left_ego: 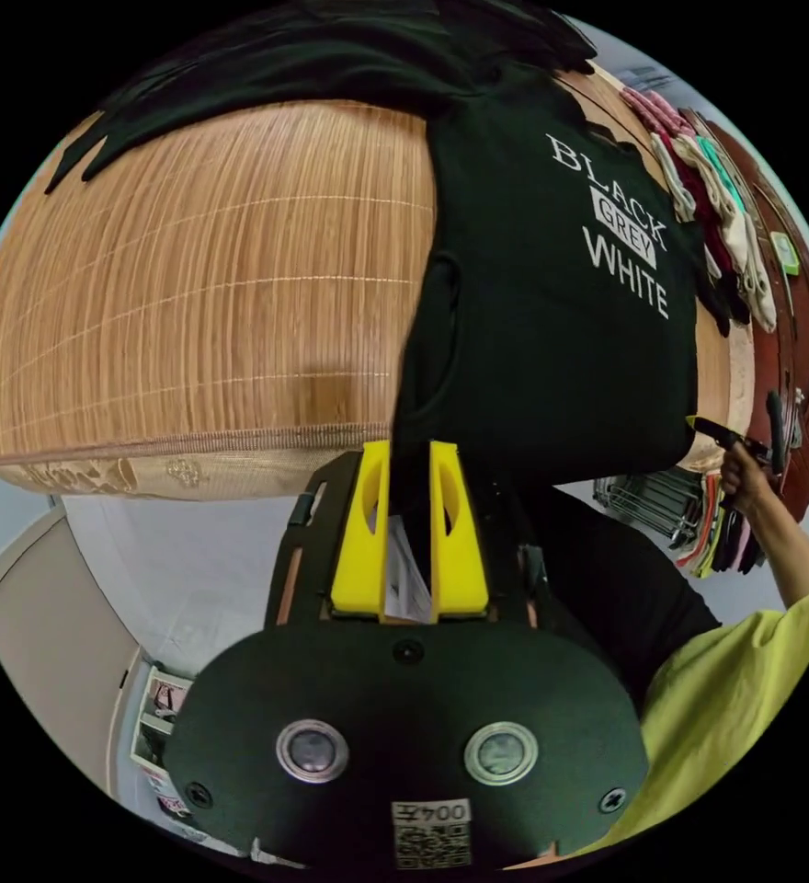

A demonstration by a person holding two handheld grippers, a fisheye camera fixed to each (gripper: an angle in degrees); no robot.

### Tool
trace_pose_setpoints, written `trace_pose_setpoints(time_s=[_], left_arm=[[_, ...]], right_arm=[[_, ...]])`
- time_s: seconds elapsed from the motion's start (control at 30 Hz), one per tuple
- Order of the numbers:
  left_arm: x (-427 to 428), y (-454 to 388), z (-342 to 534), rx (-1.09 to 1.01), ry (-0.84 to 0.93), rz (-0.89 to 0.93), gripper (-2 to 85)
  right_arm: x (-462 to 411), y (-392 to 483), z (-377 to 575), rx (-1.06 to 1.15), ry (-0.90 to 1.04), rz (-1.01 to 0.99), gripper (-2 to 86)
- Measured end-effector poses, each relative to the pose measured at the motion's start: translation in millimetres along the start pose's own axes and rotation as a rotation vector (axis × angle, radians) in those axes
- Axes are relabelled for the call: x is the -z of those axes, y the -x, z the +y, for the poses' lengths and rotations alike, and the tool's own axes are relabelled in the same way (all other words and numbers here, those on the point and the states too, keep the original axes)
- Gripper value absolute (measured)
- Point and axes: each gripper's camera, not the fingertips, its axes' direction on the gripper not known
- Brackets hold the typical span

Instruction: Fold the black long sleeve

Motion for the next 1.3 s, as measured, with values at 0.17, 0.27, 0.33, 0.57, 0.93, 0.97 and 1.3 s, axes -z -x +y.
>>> trace_pose_setpoints(time_s=[0.17,0.27,0.33,0.57,0.93,0.97,1.3], left_arm=[[78,-25,-47,-0.076,-0.230,-0.087,6.2],[94,-73,-111,-0.234,-0.308,-0.069,4.6],[96,-109,-157,-0.321,-0.335,-0.072,3.9],[85,-294,-293,-0.664,-0.327,-0.119,4.1],[56,-495,-364,-1.036,-0.326,-0.357,11.0],[55,-504,-370,-1.064,-0.313,-0.339,12.1],[32,-524,-363,-1.069,-0.224,-0.369,6.1]], right_arm=[[68,-6,-8,-0.039,-0.222,-0.004,6.1],[99,-19,-35,-0.060,-0.324,-0.086,6.0],[113,-30,-55,-0.085,-0.351,-0.096,5.7],[135,-138,-74,-0.284,-0.413,-0.113,6.1],[166,-324,-127,-0.405,-0.480,-0.021,12.4],[167,-336,-139,-0.400,-0.469,-0.023,12.9],[161,-351,-165,-0.259,-0.381,-0.075,4.6]])
